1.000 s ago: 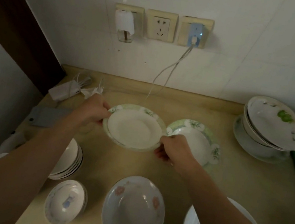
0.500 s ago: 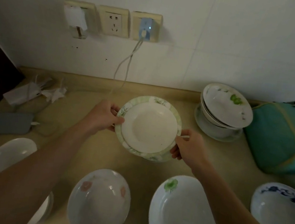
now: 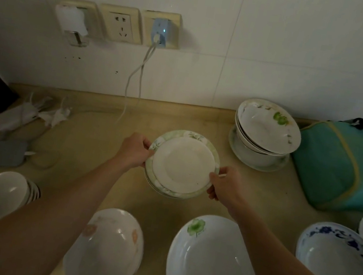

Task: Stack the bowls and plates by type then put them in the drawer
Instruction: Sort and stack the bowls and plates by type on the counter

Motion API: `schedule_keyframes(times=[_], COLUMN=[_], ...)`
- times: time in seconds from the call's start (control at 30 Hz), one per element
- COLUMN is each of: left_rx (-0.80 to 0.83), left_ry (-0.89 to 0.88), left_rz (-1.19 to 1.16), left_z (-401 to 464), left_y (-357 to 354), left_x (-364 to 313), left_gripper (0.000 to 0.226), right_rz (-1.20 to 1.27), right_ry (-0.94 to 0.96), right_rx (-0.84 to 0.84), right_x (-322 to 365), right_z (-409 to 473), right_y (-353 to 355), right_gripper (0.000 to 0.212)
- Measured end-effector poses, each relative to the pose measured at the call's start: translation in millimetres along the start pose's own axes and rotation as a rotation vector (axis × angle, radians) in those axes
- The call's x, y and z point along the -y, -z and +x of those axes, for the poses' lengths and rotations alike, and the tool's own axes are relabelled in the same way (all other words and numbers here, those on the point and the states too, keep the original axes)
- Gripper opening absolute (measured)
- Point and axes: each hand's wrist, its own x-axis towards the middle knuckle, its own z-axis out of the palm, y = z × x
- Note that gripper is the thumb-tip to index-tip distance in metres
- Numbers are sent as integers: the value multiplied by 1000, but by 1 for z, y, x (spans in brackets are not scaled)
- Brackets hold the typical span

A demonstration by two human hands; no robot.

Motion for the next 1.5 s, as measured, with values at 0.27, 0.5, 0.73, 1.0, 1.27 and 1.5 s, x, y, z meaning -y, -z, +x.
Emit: schedule_keyframes(times=[0.27,0.5,0.73,1.0,1.27,1.5], left_rx=[-106,-135,-132,-132,-114,-97], left_ry=[44,61,58,18,-131,-127], left_rz=[63,67,65,51,116,132], left_z=[16,23,26,25,11,9], left_y=[-6,-10,-12,-12,-19,-22], left_x=[22,25,29,35,37,36], left_gripper=[24,18,14,13,26,28], right_rz=[-57,-103,-165,-35,-151,-338], right_ry=[11,38,60,13,21,-31], right_rx=[21,-33,-32,-31,-74,-37], right_x=[-8,-11,-11,-10,-17,-14], right_z=[19,26,27,26,31,34], right_y=[-14,-19,-18,-17,-15,-23], right_gripper=[8,14,17,31,53,63])
